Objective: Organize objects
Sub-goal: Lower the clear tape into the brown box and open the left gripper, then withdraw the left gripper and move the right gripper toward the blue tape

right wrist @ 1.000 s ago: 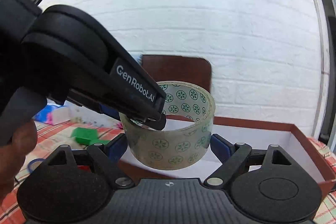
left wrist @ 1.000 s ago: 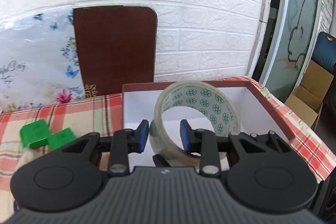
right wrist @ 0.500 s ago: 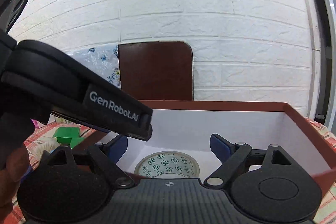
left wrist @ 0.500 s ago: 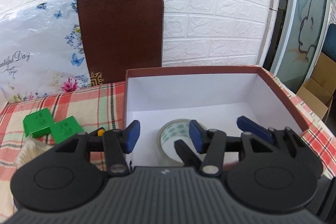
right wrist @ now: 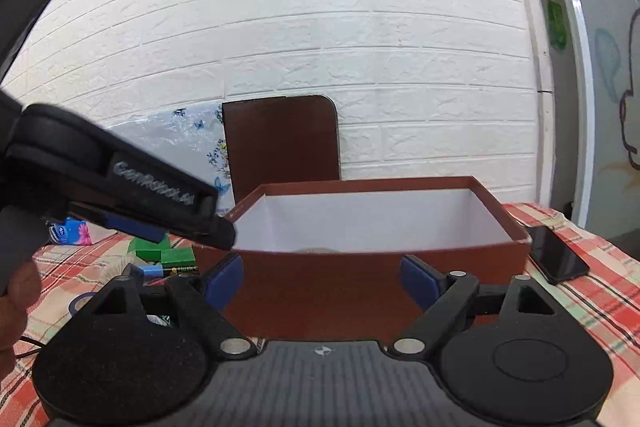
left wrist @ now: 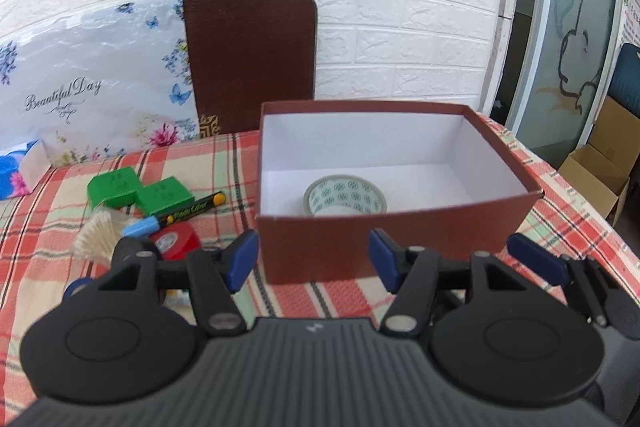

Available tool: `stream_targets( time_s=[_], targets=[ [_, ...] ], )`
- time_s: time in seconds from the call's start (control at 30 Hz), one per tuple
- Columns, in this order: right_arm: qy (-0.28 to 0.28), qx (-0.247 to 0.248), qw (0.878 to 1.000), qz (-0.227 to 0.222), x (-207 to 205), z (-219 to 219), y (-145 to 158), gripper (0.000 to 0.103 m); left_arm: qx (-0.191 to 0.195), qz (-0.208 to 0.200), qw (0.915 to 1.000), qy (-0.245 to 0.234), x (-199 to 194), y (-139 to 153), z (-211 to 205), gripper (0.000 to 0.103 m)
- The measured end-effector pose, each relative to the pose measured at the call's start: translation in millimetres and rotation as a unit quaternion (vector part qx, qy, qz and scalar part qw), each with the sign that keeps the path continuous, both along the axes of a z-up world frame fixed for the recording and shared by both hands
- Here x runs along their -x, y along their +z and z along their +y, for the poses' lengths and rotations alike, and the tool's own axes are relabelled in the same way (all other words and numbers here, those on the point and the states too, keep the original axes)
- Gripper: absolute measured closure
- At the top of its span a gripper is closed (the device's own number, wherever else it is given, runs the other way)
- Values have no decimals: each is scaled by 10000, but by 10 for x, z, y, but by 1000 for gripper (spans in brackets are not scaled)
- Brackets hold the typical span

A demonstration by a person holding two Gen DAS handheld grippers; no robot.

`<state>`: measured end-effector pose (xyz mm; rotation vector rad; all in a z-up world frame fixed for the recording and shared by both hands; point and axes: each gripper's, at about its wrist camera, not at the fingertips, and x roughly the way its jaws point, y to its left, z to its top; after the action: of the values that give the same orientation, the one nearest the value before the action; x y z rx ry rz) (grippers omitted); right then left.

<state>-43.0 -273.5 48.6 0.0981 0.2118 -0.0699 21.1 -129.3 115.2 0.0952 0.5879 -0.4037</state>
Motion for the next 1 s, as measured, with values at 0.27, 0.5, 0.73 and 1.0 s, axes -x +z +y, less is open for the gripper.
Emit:
stream_targets(
  time_s=[0.27,0.5,0.73,1.0],
  targets=[
    [-183,-352,9988,291,171,6,-40,18,-95,191,9993,303,258,-201,216,38],
    [73,-269,9961,835,250,152,-204,18,-264,470,9968,598,320,-490,409,38],
    [86,-379,9892,1413,192,240,-342,18,-488,708,9928,833,298,-741,574,38],
    [198,-382,9838,1740,109,268,-422,18,-610,909,9884,1052,232,-958,711,38]
  ],
)
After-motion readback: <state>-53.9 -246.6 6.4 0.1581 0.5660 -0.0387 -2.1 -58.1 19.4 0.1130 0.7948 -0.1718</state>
